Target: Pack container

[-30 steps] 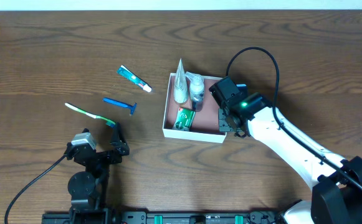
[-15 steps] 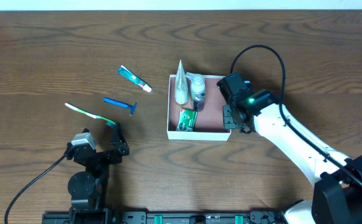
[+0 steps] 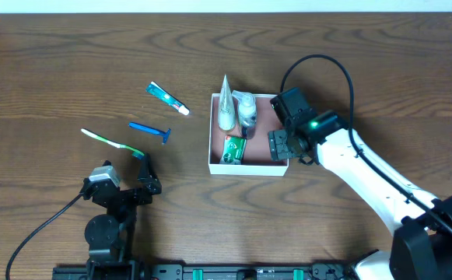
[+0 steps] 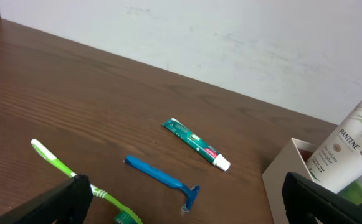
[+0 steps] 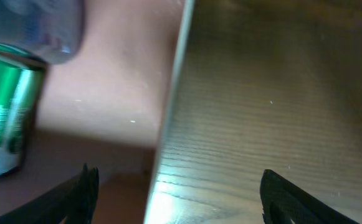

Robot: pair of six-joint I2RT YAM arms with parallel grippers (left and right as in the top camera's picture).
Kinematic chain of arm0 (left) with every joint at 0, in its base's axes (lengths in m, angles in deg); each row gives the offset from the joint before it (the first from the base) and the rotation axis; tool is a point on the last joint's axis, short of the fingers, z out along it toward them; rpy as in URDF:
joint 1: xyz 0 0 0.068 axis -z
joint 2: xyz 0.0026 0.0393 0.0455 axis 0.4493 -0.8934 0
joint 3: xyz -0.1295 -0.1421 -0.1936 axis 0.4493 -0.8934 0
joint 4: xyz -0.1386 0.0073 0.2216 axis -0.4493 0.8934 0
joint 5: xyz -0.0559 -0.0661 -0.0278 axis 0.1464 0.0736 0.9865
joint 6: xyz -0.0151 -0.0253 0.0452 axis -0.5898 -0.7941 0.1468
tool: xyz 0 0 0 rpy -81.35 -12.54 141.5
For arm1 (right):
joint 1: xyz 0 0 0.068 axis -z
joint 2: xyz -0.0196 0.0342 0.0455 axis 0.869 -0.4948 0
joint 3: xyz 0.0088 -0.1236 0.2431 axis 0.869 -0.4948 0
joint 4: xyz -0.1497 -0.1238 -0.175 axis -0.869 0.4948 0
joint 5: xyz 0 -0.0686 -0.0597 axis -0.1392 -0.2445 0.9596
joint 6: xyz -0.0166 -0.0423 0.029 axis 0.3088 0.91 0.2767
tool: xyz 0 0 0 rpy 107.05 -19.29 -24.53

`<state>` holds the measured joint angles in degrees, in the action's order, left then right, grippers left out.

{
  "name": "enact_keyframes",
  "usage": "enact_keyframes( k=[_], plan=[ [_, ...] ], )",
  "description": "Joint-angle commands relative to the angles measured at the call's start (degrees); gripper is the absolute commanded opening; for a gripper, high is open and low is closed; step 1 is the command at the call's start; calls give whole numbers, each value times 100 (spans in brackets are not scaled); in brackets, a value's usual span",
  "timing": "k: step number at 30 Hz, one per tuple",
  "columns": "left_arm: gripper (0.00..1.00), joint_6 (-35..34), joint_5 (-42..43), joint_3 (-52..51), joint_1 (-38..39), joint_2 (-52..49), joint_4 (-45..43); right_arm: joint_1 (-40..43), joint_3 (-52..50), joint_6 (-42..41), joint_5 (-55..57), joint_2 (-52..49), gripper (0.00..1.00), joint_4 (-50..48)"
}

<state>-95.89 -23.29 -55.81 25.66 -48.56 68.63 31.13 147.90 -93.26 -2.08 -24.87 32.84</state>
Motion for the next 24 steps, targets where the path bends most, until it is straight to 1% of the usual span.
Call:
enact_keyframes(
  k=[1,4,7,10,11,14,24],
  plan=[
    [98,15,55,-160,-28,7,87,76,411,129,-160,363,81,-2],
    [98,15,55,-160,-28,7,87,114,509,72,-157,577,82,26],
    [98,15,55,-160,-28,7,87,302,514,-118,-109,793,86,109],
    [98,15,55,-160,-28,7,87,688,514,-295,-111,894,95,243],
    [99,15,55,-160,-28,7,87,1047,514,-343,-122,905,99,313],
    [98,15,55,-160,-28,7,87,1659,514,-343,-299,903,99,350],
    [98,15,55,-160,-28,7,87,3639,514,-234,-271,896,99,380]
  ],
)
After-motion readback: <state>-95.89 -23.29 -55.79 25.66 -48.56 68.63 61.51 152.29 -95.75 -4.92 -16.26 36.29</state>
